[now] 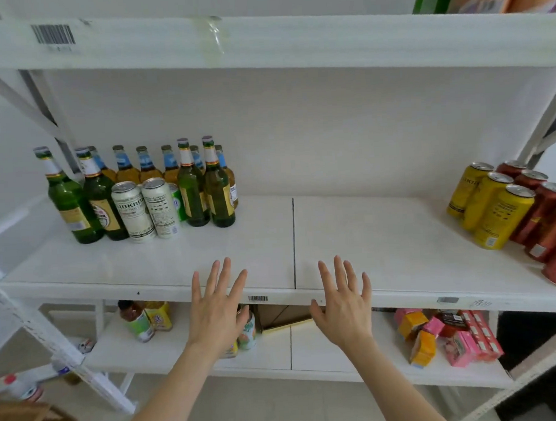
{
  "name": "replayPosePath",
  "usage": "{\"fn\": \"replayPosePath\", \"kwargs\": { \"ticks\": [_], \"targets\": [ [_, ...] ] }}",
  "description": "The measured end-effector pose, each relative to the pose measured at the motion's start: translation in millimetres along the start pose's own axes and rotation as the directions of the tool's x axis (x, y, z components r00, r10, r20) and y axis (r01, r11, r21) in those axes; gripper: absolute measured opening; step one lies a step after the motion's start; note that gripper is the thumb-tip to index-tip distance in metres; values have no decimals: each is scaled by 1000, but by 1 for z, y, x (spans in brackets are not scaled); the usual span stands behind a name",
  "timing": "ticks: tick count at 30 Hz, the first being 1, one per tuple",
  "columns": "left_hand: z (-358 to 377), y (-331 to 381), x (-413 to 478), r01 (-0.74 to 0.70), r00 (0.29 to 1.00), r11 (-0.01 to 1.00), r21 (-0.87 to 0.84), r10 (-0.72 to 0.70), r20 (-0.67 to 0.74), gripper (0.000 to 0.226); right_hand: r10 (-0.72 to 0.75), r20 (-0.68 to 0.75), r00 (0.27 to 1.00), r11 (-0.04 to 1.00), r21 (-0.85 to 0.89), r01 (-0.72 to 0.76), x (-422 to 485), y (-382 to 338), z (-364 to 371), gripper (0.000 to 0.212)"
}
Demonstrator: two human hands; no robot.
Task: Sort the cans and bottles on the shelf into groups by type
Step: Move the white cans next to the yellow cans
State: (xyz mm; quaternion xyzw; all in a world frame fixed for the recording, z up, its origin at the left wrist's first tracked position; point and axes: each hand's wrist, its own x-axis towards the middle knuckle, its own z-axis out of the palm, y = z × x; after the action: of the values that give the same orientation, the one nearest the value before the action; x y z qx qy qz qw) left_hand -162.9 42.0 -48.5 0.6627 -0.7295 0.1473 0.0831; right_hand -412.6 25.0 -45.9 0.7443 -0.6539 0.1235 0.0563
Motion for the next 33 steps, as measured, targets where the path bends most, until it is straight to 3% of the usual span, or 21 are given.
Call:
{"fn": "replayPosePath", "kwargs": {
  "ticks": [19, 27, 30, 33],
  "targets": [
    [41, -226, 60, 95, 994, 995, 14, -95, 52, 72, -103, -10, 995, 995, -8, 103, 137, -207, 52, 76],
    [53, -326, 79, 84, 996, 996, 39, -86, 35, 72, -55, -165, 985, 994, 85, 69, 176, -306, 56, 74],
    [61, -342, 92, 112, 993, 993, -23, -111, 27, 75, -35, -185, 982, 991, 118, 58, 195, -326, 57, 77],
    [73, -342, 105, 149, 989, 969, -199, -146, 29, 81, -3, -153, 988, 978, 207, 35, 217, -336, 60, 80]
  ]
}}
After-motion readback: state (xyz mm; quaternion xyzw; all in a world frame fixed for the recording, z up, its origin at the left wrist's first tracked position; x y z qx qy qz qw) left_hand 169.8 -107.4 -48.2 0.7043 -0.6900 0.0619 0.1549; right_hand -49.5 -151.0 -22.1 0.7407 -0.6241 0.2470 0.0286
